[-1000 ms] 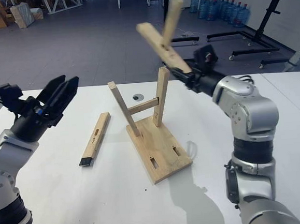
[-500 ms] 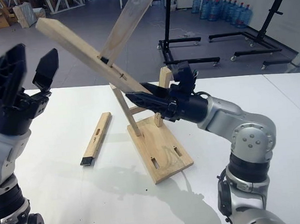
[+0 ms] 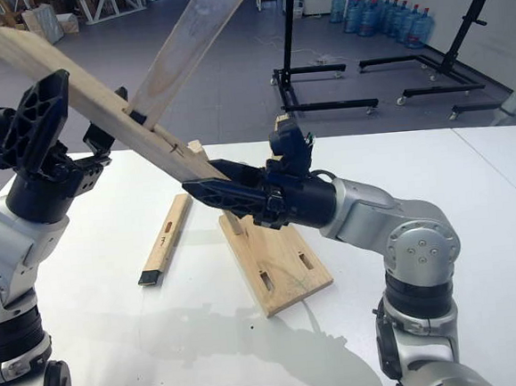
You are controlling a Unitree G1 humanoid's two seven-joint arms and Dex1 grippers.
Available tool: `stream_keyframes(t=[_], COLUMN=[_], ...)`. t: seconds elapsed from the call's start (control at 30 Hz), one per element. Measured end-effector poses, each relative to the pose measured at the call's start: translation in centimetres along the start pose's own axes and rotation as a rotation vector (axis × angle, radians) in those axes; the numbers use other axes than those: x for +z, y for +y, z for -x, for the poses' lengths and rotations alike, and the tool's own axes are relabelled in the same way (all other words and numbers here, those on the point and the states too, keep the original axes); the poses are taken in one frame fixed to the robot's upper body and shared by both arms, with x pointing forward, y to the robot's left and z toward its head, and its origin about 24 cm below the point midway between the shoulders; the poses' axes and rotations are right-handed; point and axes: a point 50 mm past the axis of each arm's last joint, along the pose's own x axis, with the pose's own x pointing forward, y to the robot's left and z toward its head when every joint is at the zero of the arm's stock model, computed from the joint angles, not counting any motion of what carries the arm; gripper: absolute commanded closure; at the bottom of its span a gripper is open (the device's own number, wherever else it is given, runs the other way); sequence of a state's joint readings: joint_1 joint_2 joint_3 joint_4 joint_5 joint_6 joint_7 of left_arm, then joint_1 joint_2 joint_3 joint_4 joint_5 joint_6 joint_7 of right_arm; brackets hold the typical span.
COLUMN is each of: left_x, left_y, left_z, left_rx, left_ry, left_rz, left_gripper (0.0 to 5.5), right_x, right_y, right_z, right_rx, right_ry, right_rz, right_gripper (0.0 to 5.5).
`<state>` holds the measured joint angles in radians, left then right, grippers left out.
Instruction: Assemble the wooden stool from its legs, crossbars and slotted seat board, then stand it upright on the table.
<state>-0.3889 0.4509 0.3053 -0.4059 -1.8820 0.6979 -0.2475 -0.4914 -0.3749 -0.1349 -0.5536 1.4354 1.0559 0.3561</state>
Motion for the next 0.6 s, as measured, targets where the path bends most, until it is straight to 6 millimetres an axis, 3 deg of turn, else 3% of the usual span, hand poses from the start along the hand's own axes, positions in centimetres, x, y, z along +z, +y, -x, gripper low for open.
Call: stream_keyframes(t=[0.43, 0.6], left_x=[0.41, 0.39], left_y=[-0.18, 0.13], left_z=[-0.2, -0.17], left_rx=[-0.02, -0.003], left_ry=[-0.073, -0.082], left_rz=[0.074, 0.087], left_gripper=[0.1, 0.82], right_x=[-0.63, -0.65], right_y=[-0.09, -0.13], right_z=[-0.23, -0.19], right_rx=[-0.007, -0.014], right_ry=[0.004, 0.003], right_rz=[-0.027, -0.024], right_gripper=[3.46, 3.46])
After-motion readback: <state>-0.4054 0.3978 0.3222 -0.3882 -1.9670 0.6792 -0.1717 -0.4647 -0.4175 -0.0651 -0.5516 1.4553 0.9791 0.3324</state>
